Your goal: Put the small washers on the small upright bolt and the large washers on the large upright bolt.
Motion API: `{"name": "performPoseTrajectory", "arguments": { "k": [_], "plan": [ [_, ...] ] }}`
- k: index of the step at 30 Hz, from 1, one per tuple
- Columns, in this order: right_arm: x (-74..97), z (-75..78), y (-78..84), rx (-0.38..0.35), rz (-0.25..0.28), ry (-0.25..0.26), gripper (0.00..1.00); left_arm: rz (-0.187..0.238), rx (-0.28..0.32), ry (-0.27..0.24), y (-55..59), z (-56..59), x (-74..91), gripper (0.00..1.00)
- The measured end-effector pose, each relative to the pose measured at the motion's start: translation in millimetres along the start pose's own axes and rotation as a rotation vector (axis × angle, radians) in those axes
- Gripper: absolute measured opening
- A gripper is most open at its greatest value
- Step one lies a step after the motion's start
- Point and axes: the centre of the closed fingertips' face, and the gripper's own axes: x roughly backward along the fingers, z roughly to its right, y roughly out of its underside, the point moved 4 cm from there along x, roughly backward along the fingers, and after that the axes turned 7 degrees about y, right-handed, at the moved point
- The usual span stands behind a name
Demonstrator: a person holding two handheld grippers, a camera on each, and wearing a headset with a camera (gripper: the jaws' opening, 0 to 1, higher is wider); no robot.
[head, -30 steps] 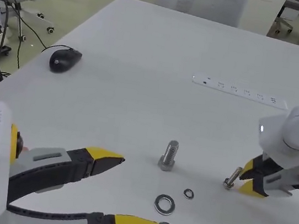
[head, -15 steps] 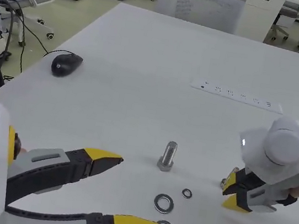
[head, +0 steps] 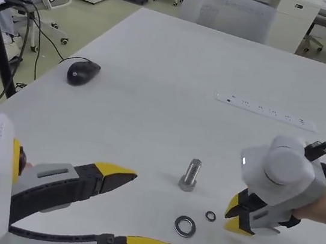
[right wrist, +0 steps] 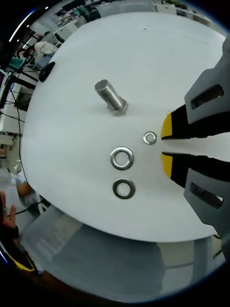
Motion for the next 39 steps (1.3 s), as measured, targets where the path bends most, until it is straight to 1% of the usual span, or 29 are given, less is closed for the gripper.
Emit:
{"name": "performPoseTrajectory", "arguments": {
  "k": [3,9,12,14,16,21,22,26,34,36,37,39],
  "plan": [
    [-4.8,1.5,-2.3,0.015,-0.004,-0.006,0.12,0.002,0.001,-0.007,-0.4,-2.3,2.1,0.55],
    [-9.6,7.0,-3.5,0.021,-0.006,-0.013,0.14,-0.005,0.007,-0.015,2.5,-6.2,3.9,0.55],
    [-12.2,9.6,-7.2,0.023,0.0,-0.019,0.16,-0.007,0.01,-0.014,3.4,-7.0,3.2,0.55],
    [-14.2,10.3,-8.4,0.03,-0.004,-0.019,0.16,-0.007,0.012,-0.012,3.7,-7.2,2.5,0.55],
    [-16.4,9.9,-9.8,0.025,-0.005,-0.034,0.17,-0.009,0.012,-0.011,3.9,-7.5,1.9,0.55],
    [-20.6,9.5,-7.7,0.028,-0.021,-0.05,0.2,-0.008,0.012,-0.014,3.0,-8.8,1.7,0.55],
    [-20.4,10.3,-9.7,0.026,-0.009,-0.047,0.2,-0.007,0.013,-0.014,2.8,-9.1,1.7,0.55],
    [-20.6,10.1,-9.4,0.026,-0.01,-0.059,0.19,-0.011,0.015,-0.014,3.4,-9.1,1.3,0.55],
    [-20.5,9.4,-9.9,0.042,-0.016,-0.059,0.19,-0.008,0.013,-0.01,2.3,-7.7,0.2,0.55],
    [-20.5,9.1,-9.9,0.041,-0.023,-0.058,0.18,-0.009,0.012,-0.011,2.4,-7.8,0.6,0.55],
    [-20.5,9.5,-9.4,0.048,-0.028,-0.054,0.15,-0.008,0.012,-0.012,2.3,-7.9,0.9,0.55],
    [-20.3,9.6,-9.6,0.049,-0.029,-0.052,0.15,-0.007,0.012,-0.015,2.2,-8.1,1.4,0.55]
  ]
}}
